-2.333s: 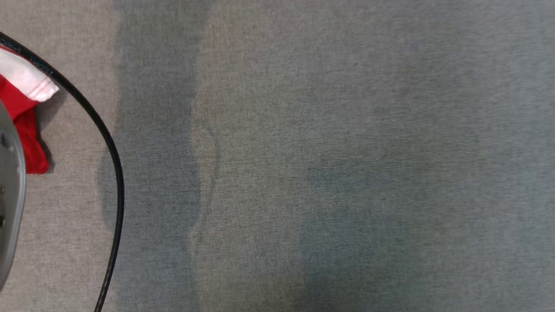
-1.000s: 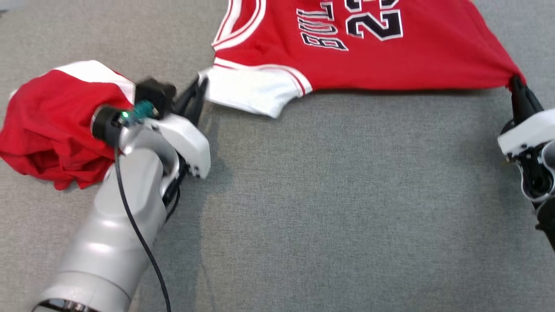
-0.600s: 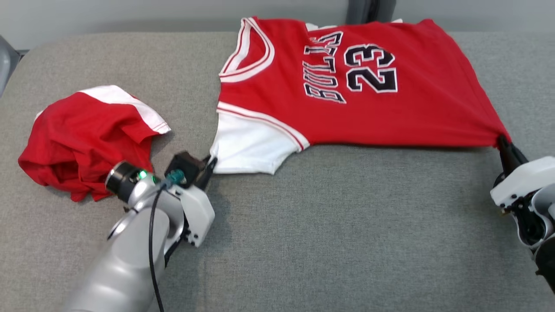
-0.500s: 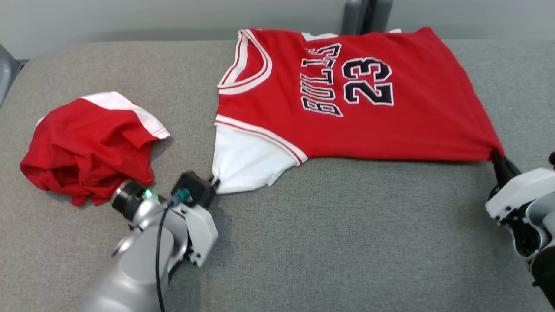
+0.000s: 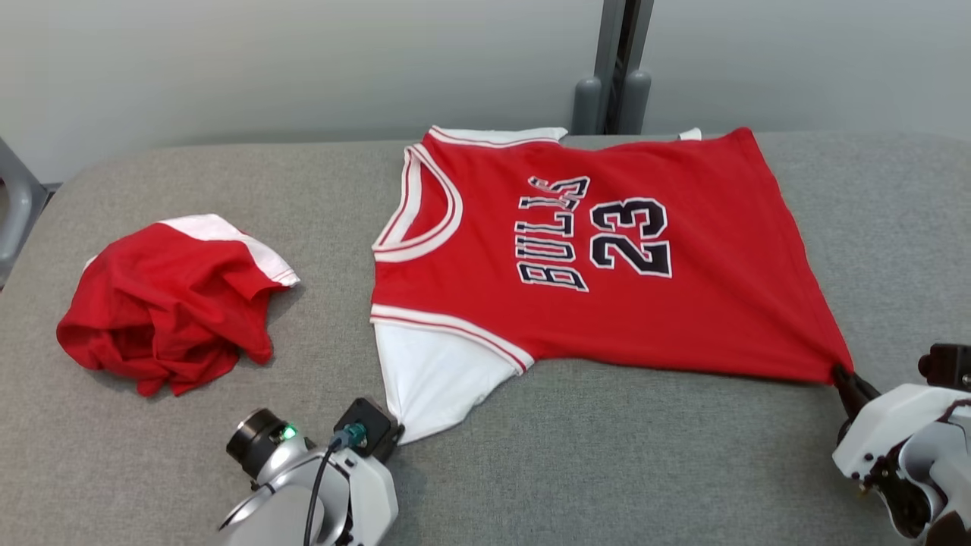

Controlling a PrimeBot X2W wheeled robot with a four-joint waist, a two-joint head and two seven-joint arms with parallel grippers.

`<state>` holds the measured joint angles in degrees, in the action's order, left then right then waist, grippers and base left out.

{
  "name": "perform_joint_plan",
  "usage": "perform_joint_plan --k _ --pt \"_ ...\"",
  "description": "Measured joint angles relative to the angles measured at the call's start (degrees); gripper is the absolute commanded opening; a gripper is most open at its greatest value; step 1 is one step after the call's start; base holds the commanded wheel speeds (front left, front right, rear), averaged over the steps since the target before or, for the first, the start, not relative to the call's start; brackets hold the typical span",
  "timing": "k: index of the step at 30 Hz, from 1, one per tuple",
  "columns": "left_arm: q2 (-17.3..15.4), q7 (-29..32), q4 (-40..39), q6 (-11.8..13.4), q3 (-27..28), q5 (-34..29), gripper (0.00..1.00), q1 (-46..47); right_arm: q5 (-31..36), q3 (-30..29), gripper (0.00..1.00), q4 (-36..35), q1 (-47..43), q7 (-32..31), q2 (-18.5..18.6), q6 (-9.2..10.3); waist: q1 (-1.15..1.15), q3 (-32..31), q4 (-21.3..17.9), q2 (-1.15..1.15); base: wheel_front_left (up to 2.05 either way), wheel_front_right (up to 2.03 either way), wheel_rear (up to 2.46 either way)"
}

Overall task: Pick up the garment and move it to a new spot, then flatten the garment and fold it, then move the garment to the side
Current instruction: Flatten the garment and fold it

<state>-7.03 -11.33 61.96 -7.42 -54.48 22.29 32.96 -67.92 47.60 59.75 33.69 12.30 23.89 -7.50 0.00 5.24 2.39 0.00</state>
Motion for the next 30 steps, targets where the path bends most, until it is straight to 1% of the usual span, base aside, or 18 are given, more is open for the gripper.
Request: perform_joint_plan --k 7,13,16,20,24,27,30 --pt "-3.97 4.98 -8.2 0.01 -7.89 8.39 0.0 -2.92 -0.7 2.36 0.0 -0.56 -1.96 -0.15 1.14 0.0 0.0 -2.59 -0.93 0.0 0.0 0.0 0.0" --pt "-9.11 9.95 -16.82 0.0 -14.33 14.74 0.0 -3.66 -0.63 4.87 0.0 -1.36 -2.6 -0.27 3.02 0.0 0.0 -4.12 -1.43 0.0 0.0 0.0 0.0" --pt "-11.91 13.15 -21.95 0.0 -16.48 17.91 0.0 -4.42 -0.74 5.71 0.0 -1.57 -2.6 -0.54 3.88 0.0 0.0 -4.77 -1.66 0.0 0.0 0.0 0.0" --pt "-15.74 17.92 -29.55 0.0 -18.07 22.2 0.0 -5.36 -0.51 7.69 0.0 -2.43 -2.57 -0.71 4.88 0.0 0.0 -5.29 -1.96 0.0 0.0 0.0 0.0" --pt "-19.62 22.76 -36.97 0.0 -18.64 25.02 0.0 -5.84 -0.88 9.28 0.0 -3.59 -2.59 -2.67 5.89 0.0 0.0 -5.66 -2.15 0.0 0.0 0.0 0.0" --pt "-21.6 25.03 -41.62 0.0 -18.74 26.98 0.0 -6.42 -2.27 10.45 0.0 -5.49 -2.95 -5.32 6.86 0.0 0.0 -5.95 -2.29 0.0 0.0 0.0 0.0" --pt "-22.99 26.43 -44.62 0.0 -18.82 28.48 0.0 -6.95 -3.85 11.68 0.0 -7.4 -3.98 -8.39 8.13 0.0 0.0 -6.3 -2.48 0.0 0.0 0.0 0.0"
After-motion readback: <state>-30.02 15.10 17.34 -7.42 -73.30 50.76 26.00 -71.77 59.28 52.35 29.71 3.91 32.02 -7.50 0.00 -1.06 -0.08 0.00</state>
